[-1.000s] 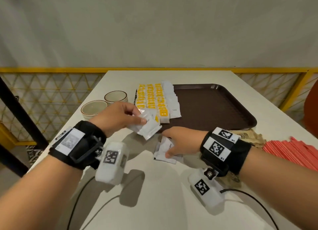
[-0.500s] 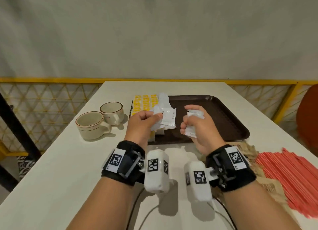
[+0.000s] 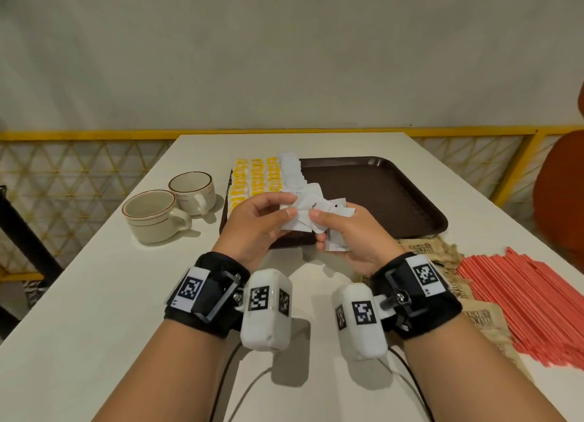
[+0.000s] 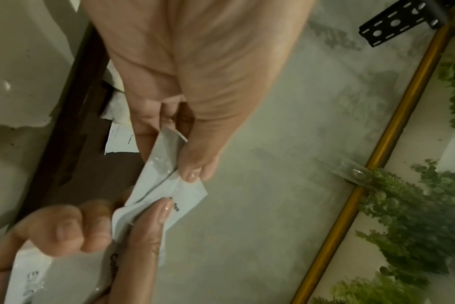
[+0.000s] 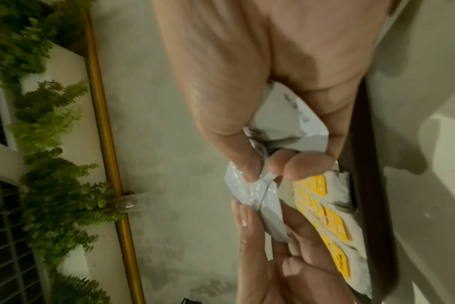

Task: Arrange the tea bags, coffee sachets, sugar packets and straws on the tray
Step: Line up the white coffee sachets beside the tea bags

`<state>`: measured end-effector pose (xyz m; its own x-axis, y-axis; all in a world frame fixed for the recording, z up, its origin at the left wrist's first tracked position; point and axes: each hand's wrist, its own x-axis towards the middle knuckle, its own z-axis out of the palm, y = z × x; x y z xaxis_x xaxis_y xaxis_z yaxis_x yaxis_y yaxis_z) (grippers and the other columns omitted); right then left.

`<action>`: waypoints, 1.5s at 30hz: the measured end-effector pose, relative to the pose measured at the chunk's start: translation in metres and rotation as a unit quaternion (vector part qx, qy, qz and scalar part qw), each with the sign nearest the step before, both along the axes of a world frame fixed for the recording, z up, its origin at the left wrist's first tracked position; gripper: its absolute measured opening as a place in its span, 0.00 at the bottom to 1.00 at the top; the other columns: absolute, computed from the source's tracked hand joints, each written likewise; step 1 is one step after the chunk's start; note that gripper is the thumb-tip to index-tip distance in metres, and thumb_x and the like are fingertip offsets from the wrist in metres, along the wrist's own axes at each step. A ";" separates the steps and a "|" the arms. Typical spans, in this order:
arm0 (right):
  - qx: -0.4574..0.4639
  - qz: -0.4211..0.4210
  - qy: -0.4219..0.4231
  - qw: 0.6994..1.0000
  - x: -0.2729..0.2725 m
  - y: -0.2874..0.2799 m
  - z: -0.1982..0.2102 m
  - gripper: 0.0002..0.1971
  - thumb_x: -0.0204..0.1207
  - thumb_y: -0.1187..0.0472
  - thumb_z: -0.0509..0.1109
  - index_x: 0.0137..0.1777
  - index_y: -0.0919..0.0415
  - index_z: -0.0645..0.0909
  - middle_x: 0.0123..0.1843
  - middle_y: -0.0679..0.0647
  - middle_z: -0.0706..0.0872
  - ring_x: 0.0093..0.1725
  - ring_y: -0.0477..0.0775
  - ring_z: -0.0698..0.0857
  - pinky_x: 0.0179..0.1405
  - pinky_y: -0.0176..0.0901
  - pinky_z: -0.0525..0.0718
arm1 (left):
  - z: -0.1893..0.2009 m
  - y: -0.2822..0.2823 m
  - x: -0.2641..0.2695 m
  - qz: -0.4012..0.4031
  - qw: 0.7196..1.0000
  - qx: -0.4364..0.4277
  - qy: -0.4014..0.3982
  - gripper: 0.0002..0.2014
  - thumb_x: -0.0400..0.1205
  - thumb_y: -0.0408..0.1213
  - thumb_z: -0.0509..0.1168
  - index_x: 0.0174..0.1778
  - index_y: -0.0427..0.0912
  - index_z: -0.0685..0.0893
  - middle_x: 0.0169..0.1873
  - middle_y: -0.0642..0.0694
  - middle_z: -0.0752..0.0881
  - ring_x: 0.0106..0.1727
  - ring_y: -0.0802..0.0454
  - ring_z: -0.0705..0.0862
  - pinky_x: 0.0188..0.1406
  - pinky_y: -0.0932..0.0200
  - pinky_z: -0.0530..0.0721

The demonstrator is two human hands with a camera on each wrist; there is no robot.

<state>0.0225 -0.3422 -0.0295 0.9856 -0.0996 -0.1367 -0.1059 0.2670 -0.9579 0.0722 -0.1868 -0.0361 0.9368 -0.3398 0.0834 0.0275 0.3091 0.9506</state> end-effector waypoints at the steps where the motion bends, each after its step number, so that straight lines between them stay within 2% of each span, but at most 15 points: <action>1: 0.008 -0.004 0.002 1.000 0.000 0.000 0.000 0.17 0.78 0.67 0.71 0.65 0.72 0.78 0.37 0.58 0.82 0.29 0.48 0.77 0.28 0.41 0.81 | 0.001 0.000 0.000 0.003 1.000 -0.004 -0.002 0.08 0.79 0.21 0.65 0.47 0.36 0.85 0.34 0.47 0.89 0.34 0.55 0.88 0.33 0.65 0.85; 4: 0.028 -0.004 0.003 1.000 0.000 0.000 -0.001 0.19 0.78 0.66 0.71 0.67 0.72 0.77 0.37 0.58 0.81 0.29 0.49 0.77 0.27 0.41 0.79 | 0.002 0.002 -0.001 0.015 1.000 -0.018 0.006 0.07 0.81 0.24 0.64 0.48 0.36 0.87 0.40 0.45 0.91 0.41 0.53 0.90 0.38 0.62 0.87; 7: 0.052 -0.007 -0.011 0.999 0.000 -0.001 -0.001 0.20 0.78 0.66 0.70 0.68 0.72 0.76 0.37 0.59 0.81 0.30 0.51 0.77 0.26 0.41 0.78 | 0.001 0.002 0.001 0.037 0.999 -0.025 0.014 0.08 0.80 0.23 0.64 0.46 0.37 0.87 0.39 0.45 0.90 0.41 0.53 0.90 0.38 0.61 0.88; 12: 0.039 -0.044 -0.036 0.998 0.001 -0.007 0.002 0.03 0.78 0.66 0.70 0.50 0.61 0.82 0.36 0.57 0.81 0.29 0.51 0.76 0.26 0.42 0.76 | 0.001 0.003 0.003 0.057 0.998 -0.015 0.020 0.09 0.81 0.22 0.63 0.47 0.41 0.84 0.38 0.45 0.86 0.38 0.52 0.87 0.36 0.58 0.89; 15: 0.035 -0.060 -0.058 0.996 0.001 -0.009 0.002 0.02 0.78 0.66 0.70 0.46 0.59 0.82 0.35 0.56 0.80 0.29 0.52 0.76 0.29 0.43 0.77 | 0.001 0.004 0.005 0.076 0.997 -0.003 0.029 0.11 0.82 0.21 0.59 0.43 0.39 0.81 0.39 0.42 0.84 0.39 0.49 0.86 0.33 0.60 0.88; 18: 0.024 -0.036 -0.070 0.997 0.000 -0.005 0.001 0.02 0.79 0.67 0.68 0.48 0.60 0.82 0.35 0.56 0.81 0.29 0.52 0.78 0.30 0.43 0.79 | 0.003 0.004 0.004 0.054 0.997 0.009 0.052 0.15 0.82 0.18 0.55 0.36 0.33 0.84 0.40 0.39 0.85 0.40 0.48 0.85 0.32 0.64 0.87; 22: 0.029 -0.007 -0.081 0.996 0.001 0.002 0.000 0.05 0.80 0.68 0.67 0.54 0.64 0.81 0.40 0.62 0.82 0.30 0.53 0.79 0.30 0.43 0.80 | 0.008 0.004 -0.001 -0.046 0.994 -0.032 0.093 0.19 0.79 0.12 0.47 0.45 0.28 0.84 0.45 0.36 0.88 0.46 0.46 0.88 0.38 0.63 0.89; 25: 0.054 -0.024 -0.090 0.994 0.001 0.002 0.000 0.10 0.81 0.68 0.65 0.61 0.68 0.80 0.48 0.63 0.85 0.37 0.54 0.84 0.32 0.41 0.82 | 0.006 0.004 -0.003 -0.078 0.995 -0.029 0.053 0.18 0.78 0.10 0.54 0.48 0.31 0.84 0.41 0.41 0.91 0.42 0.51 0.90 0.43 0.65 0.88; 29: 0.099 -0.020 -0.091 0.991 0.001 0.002 0.003 0.13 0.82 0.69 0.64 0.64 0.72 0.78 0.47 0.63 0.84 0.34 0.51 0.82 0.30 0.38 0.82 | 0.000 -0.004 -0.005 -0.045 0.999 0.009 -0.021 0.11 0.77 0.19 0.65 0.46 0.38 0.87 0.42 0.45 0.91 0.46 0.53 0.89 0.49 0.63 0.87; 31: 0.103 -0.022 -0.088 0.991 0.000 0.001 0.004 0.10 0.81 0.69 0.64 0.61 0.70 0.79 0.43 0.61 0.83 0.31 0.50 0.79 0.27 0.37 0.80 | -0.003 -0.006 -0.004 -0.028 0.999 0.025 -0.037 0.07 0.81 0.26 0.64 0.42 0.39 0.86 0.40 0.47 0.89 0.45 0.54 0.87 0.50 0.60 0.86; 34: 0.097 -0.031 -0.078 0.992 0.000 0.000 0.003 0.05 0.80 0.69 0.66 0.54 0.66 0.81 0.37 0.57 0.83 0.29 0.50 0.79 0.26 0.38 0.79 | -0.006 -0.004 0.002 0.023 0.999 0.026 -0.020 0.10 0.84 0.31 0.63 0.36 0.38 0.82 0.39 0.43 0.88 0.43 0.50 0.87 0.53 0.54 0.83; 37: 0.095 -0.036 -0.065 0.993 0.000 -0.001 0.002 0.03 0.80 0.69 0.67 0.51 0.65 0.81 0.35 0.56 0.83 0.29 0.51 0.79 0.26 0.39 0.78 | -0.007 -0.001 0.008 0.079 0.997 -0.008 0.012 0.08 0.86 0.29 0.58 0.44 0.38 0.81 0.41 0.41 0.85 0.43 0.48 0.85 0.46 0.57 0.82; 41: 0.069 -0.027 -0.064 0.995 0.001 0.000 -0.001 0.06 0.79 0.69 0.66 0.54 0.67 0.79 0.34 0.56 0.83 0.29 0.51 0.78 0.26 0.40 0.77 | -0.003 -0.001 0.011 0.080 0.992 -0.059 0.082 0.17 0.84 0.22 0.48 0.56 0.41 0.79 0.37 0.41 0.75 0.34 0.52 0.75 0.37 0.58 0.75; 43: 0.053 -0.030 -0.068 0.996 0.001 0.001 -0.003 0.05 0.79 0.69 0.66 0.53 0.66 0.79 0.35 0.56 0.82 0.29 0.51 0.78 0.26 0.41 0.77 | 0.001 0.001 0.010 0.056 0.987 -0.054 0.138 0.15 0.85 0.30 0.49 0.59 0.39 0.79 0.29 0.46 0.70 0.27 0.54 0.68 0.32 0.61 0.71; 45: 0.039 -0.035 -0.073 0.996 0.001 0.002 -0.003 0.03 0.79 0.69 0.65 0.50 0.65 0.79 0.36 0.57 0.82 0.29 0.51 0.77 0.27 0.41 0.76 | 0.004 0.004 0.008 0.006 0.985 -0.043 0.169 0.17 0.86 0.45 0.52 0.60 0.39 0.79 0.26 0.49 0.66 0.25 0.55 0.63 0.29 0.61 0.65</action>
